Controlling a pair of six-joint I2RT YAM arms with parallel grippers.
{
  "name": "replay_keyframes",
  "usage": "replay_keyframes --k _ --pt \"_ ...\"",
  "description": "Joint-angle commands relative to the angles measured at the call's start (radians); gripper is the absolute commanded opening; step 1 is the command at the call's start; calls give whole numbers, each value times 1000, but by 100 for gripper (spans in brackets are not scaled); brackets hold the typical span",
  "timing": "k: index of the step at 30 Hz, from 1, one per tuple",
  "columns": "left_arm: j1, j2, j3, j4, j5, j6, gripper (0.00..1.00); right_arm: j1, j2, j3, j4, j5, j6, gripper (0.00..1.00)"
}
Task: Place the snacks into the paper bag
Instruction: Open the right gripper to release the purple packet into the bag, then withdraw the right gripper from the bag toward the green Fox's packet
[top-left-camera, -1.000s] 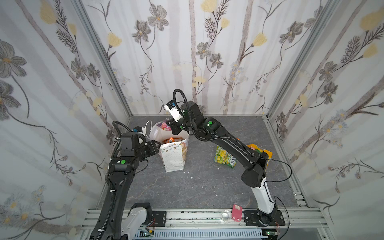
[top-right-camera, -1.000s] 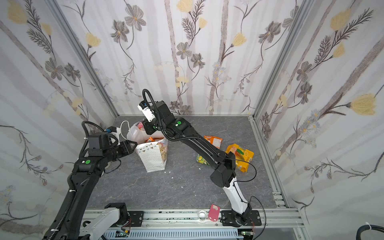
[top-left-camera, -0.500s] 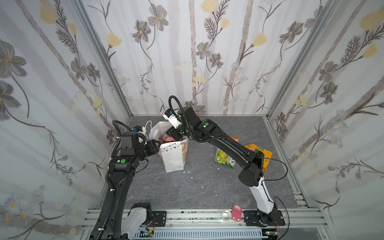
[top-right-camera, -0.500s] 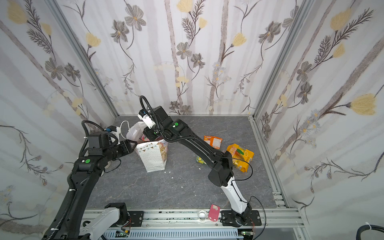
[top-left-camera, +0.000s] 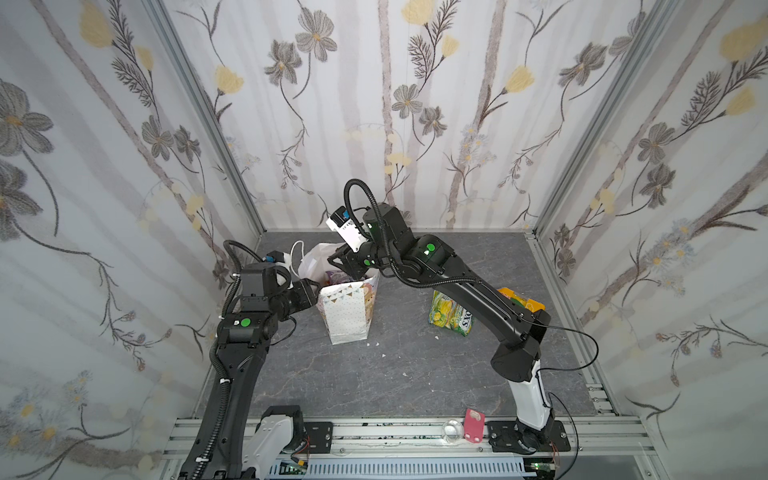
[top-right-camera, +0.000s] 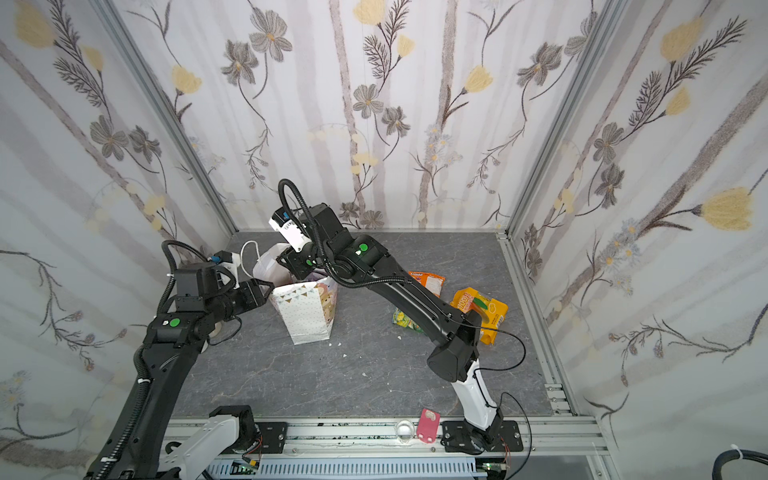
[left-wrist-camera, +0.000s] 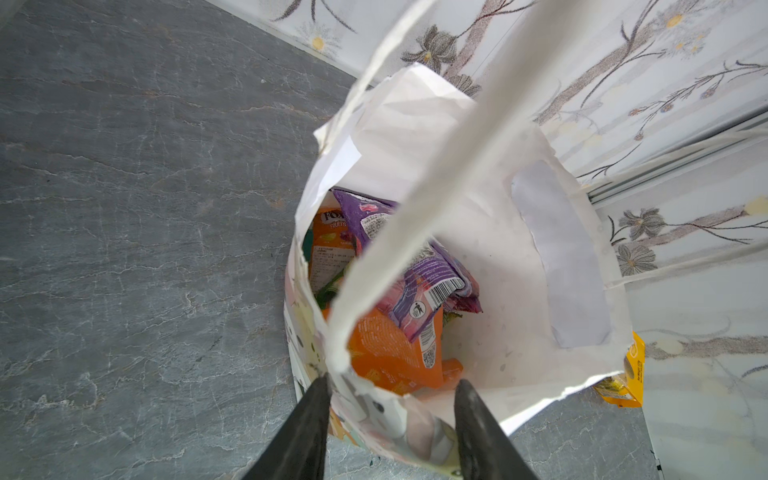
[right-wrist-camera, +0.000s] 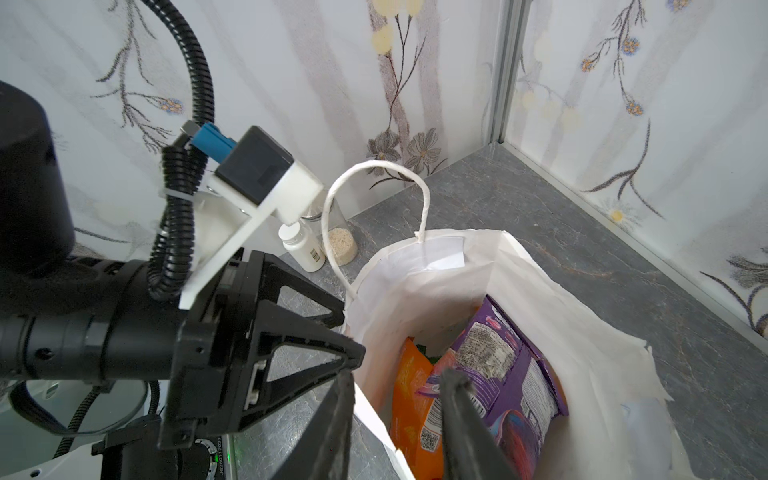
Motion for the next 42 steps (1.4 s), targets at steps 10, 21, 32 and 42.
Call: replay_keyframes --k 10,21,32,42 --pt "2 -20 23 59 -52 -23 50 21 -184 -167 109 42 38 36" --pt "9 -4 37 58 -101 -35 51 1 -574 -743 493 167 156 40" --pt "11 -1 10 88 -44 0 53 -125 -861 -1203 545 296 345 49" --pt "11 3 25 71 -54 4 53 -263 -843 -1338 335 481 400 73"
